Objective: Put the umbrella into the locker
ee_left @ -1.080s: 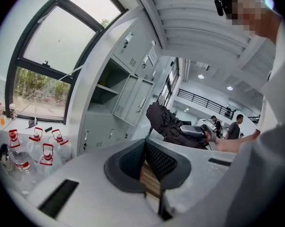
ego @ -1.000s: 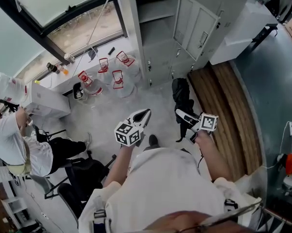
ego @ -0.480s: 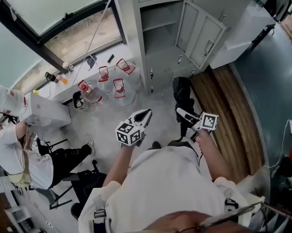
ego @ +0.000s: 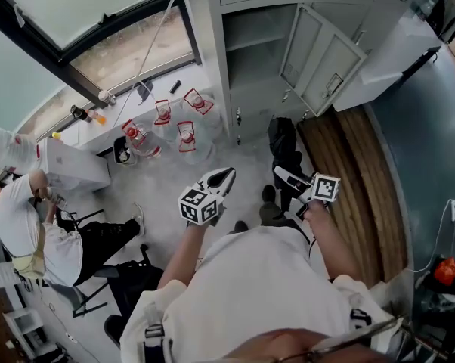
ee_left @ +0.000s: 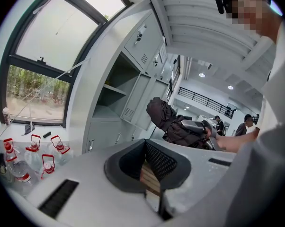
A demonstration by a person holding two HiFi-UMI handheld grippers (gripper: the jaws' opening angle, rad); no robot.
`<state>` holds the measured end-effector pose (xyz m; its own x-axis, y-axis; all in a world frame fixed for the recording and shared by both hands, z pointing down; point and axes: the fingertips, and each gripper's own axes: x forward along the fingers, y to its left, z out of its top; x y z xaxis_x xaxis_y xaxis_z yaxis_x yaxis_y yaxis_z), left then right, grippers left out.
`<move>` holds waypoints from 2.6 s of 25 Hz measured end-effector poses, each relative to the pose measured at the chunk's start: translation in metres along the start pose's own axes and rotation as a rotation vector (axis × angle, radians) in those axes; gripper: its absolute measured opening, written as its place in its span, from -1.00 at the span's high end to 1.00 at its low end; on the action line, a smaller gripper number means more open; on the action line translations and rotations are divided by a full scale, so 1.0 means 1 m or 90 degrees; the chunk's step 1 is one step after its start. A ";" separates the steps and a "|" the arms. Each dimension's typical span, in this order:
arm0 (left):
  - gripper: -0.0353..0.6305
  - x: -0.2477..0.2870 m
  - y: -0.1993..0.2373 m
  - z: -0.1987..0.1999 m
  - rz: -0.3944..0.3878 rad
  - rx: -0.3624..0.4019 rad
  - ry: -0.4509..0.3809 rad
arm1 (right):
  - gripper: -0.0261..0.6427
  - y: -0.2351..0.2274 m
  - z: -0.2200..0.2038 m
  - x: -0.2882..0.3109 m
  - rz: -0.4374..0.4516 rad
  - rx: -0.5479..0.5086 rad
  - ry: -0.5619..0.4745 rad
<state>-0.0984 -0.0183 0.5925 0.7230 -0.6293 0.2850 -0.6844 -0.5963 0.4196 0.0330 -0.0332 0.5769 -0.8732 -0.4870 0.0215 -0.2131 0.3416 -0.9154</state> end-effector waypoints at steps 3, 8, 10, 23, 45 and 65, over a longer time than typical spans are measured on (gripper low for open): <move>0.88 0.019 0.009 0.011 0.020 -0.008 -0.008 | 0.18 -0.009 0.023 0.010 0.012 -0.008 0.017; 0.88 0.058 0.017 0.032 0.043 -0.016 -0.018 | 0.18 -0.029 0.070 0.025 0.017 -0.043 0.046; 0.88 0.070 0.022 0.039 0.057 -0.018 -0.021 | 0.18 -0.032 0.086 0.033 0.027 -0.052 0.062; 0.88 0.115 0.051 0.078 0.178 -0.036 -0.070 | 0.19 -0.068 0.152 0.078 0.033 -0.157 0.171; 0.88 0.133 0.114 0.102 0.214 -0.069 -0.088 | 0.21 -0.148 0.193 0.147 -0.164 -0.373 0.226; 0.88 0.128 0.182 0.139 0.164 -0.040 -0.073 | 0.21 -0.222 0.241 0.236 -0.355 -0.574 0.279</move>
<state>-0.1436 -0.2769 0.5862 0.5088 -0.8102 0.2911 -0.8341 -0.3803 0.3996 -0.0197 -0.4178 0.6883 -0.5983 -0.4897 0.6342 -0.7006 0.7038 -0.1175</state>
